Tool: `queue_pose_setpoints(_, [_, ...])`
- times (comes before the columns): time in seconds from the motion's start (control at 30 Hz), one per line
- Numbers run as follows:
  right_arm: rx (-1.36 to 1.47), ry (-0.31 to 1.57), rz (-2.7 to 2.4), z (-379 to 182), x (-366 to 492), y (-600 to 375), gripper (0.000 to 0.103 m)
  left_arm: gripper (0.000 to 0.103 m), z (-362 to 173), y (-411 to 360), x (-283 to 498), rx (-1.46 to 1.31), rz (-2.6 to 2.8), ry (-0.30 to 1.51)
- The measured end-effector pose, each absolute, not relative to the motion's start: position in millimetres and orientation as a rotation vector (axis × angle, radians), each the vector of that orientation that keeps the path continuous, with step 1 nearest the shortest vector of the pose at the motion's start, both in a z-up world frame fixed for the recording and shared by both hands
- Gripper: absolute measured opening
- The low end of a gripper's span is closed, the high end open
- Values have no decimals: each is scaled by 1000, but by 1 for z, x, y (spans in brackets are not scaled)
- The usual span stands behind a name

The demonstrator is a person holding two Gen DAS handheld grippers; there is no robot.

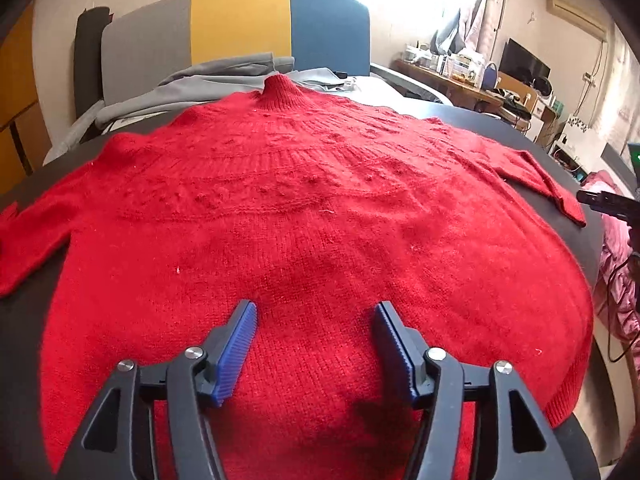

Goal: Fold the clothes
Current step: 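Grasp the ribbed sleeve cuff with the left gripper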

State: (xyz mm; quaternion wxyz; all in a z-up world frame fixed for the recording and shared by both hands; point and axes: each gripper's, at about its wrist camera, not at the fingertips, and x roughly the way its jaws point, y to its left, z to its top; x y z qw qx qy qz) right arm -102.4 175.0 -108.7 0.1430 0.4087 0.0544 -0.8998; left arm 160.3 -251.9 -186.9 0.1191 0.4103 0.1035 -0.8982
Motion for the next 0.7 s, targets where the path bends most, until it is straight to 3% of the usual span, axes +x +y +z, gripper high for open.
queue_pose_setpoints(0.17, [1285, 169, -2504, -130, -131, 173, 67, 64, -187, -250, 159, 1200, -2619, 299])
queue_pose_setpoints(0.3, [1385, 220, -2507, -150, -138, 173, 64, 64, -175, -254, 156, 1248, -2620, 423])
queue_pose_setpoints(0.33, [1372, 228, -2520, -149, -138, 173, 55, 64, -168, -255, 154, 1241, -2658, 506])
queue_pose_setpoints(0.37, [1369, 192, -2517, -147, -138, 176, 38, 64, -160, -255, 149, 1229, -2699, 566])
queue_pose_setpoints(0.4, [1366, 148, -2511, -145, -139, 179, 31, 64, -152, -252, 141, 1225, -2742, 602])
queue_pose_setpoints(0.43, [1365, 67, -2491, -143, -141, 184, 14, 64, -143, -248, 130, 1229, -2790, 634])
queue_pose_setpoints(0.47, [1365, -23, -2464, -141, -143, 190, 8, 64, -136, -243, 117, 1238, -2840, 684])
queue_pose_setpoints(0.6, [1330, -276, -2366, -139, -143, 205, 8, 65, -122, -213, 49, 1368, -2974, 948])
queue_pose_setpoints(0.7, [1305, -370, -2360, -140, -140, 216, 8, 65, -120, -176, -6, 1448, -3010, 964])
